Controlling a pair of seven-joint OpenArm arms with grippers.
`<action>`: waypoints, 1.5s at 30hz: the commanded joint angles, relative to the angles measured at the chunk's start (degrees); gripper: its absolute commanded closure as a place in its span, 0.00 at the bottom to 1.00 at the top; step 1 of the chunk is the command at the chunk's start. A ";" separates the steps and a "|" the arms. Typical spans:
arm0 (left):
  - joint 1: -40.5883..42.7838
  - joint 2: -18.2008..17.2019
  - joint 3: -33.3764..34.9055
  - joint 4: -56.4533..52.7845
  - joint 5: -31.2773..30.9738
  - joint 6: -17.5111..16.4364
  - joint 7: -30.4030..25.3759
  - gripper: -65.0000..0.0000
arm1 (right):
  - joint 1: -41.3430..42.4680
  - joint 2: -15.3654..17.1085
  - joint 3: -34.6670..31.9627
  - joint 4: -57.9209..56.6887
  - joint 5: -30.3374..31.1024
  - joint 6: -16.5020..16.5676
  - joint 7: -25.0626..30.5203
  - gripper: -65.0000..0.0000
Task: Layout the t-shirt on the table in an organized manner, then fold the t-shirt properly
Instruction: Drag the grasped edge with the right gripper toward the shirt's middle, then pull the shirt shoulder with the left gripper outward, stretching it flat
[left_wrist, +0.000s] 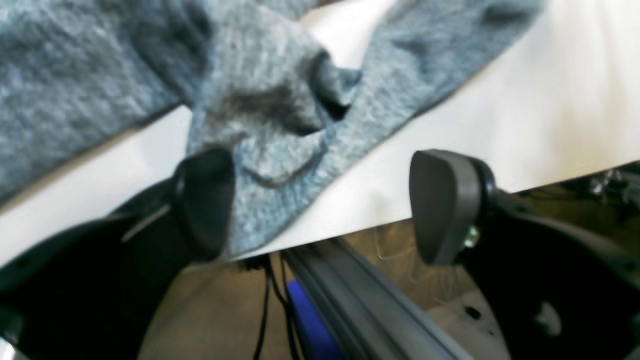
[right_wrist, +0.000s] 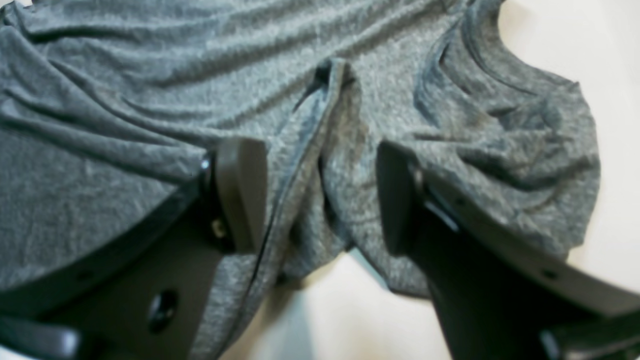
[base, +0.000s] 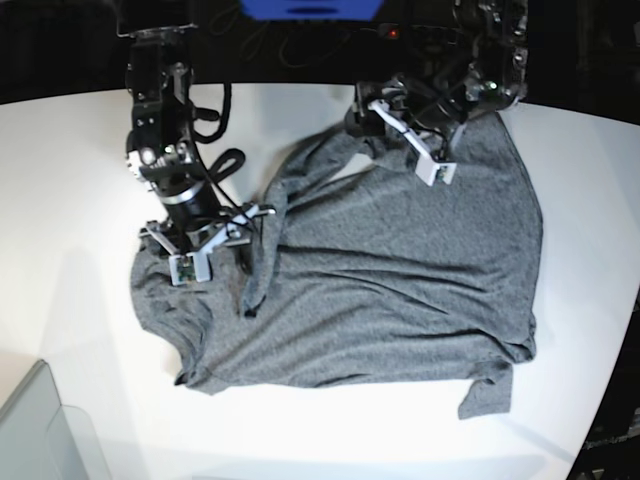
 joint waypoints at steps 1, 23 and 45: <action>-0.11 0.02 0.03 -0.08 -0.46 0.12 0.39 0.19 | 0.20 0.19 0.02 1.29 0.30 0.20 1.54 0.46; -2.13 -2.71 -1.46 8.88 -7.06 -0.49 0.48 1.00 | -3.23 1.77 2.65 -0.29 0.48 0.29 1.63 0.46; -5.03 -3.41 -44.72 6.07 -38.09 -0.49 1.19 1.00 | -0.86 1.77 5.91 -10.05 0.30 0.38 1.63 0.45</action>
